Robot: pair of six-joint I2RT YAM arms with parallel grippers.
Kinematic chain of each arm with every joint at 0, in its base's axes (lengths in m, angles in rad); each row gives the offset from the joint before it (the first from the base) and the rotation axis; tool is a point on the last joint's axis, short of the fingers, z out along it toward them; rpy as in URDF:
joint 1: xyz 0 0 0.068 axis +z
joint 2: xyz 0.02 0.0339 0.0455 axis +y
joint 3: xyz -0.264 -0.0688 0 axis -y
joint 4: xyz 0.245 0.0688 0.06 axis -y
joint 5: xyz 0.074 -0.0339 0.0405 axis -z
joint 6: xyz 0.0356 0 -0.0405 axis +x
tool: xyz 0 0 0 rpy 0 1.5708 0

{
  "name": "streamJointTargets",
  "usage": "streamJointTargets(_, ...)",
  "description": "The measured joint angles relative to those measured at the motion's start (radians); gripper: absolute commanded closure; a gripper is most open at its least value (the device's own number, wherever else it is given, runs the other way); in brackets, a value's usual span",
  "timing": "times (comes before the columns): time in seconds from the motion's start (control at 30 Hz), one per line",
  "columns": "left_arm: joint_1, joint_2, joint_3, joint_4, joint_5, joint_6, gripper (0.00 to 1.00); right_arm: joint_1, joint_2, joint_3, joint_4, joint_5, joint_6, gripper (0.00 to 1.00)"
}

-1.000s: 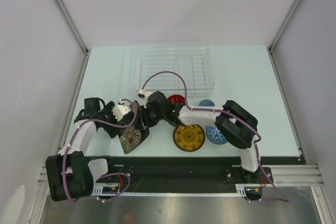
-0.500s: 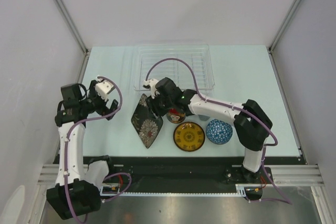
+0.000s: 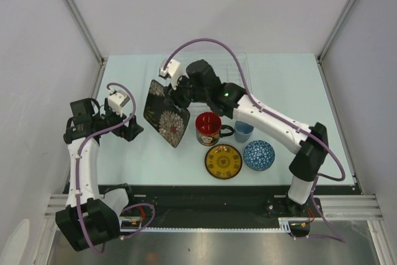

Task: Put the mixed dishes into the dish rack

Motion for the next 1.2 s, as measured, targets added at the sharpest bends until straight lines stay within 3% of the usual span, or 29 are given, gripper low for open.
streamJointTargets(0.27, 0.0, 0.016, -0.012, 0.027, 0.019, -0.047, 0.0, -0.104, -0.197, -0.074, 0.158, -0.01, -0.441, 1.0)
streamJointTargets(0.47, 0.0, 0.047, -0.025, 0.045, 0.023, -0.06, 0.0, -0.219, -0.111, -0.057, 0.258, 0.227, -0.727, 1.0)
streamJointTargets(0.6, 0.0, 0.07, -0.036, 0.068, 0.023, -0.073, 0.0, -0.297, -0.036, -0.084, 0.36, 0.268, -0.868, 1.0)
streamJointTargets(0.7, 0.001, 0.089, -0.048, 0.086, 0.023, -0.081, 0.0, -0.369, -0.035, -0.222, 0.492, 0.165, -0.98, 1.0)
streamJointTargets(0.8, 0.001, 0.117, -0.053, 0.094, 0.022, -0.081, 0.0, -0.421, -0.027, -0.271, 0.493, 0.05, -1.016, 1.0)
streamJointTargets(0.97, 0.001, 0.176, -0.053, 0.107, 0.016, -0.08, 0.0, -0.46, -0.036, -0.248, 0.591, -0.1, -1.035, 1.0)
streamJointTargets(1.2, 0.001, 0.219, -0.051, 0.127, 0.034, -0.115, 0.0, -0.492, -0.068, -0.191, 0.602, -0.225, -1.038, 1.0)
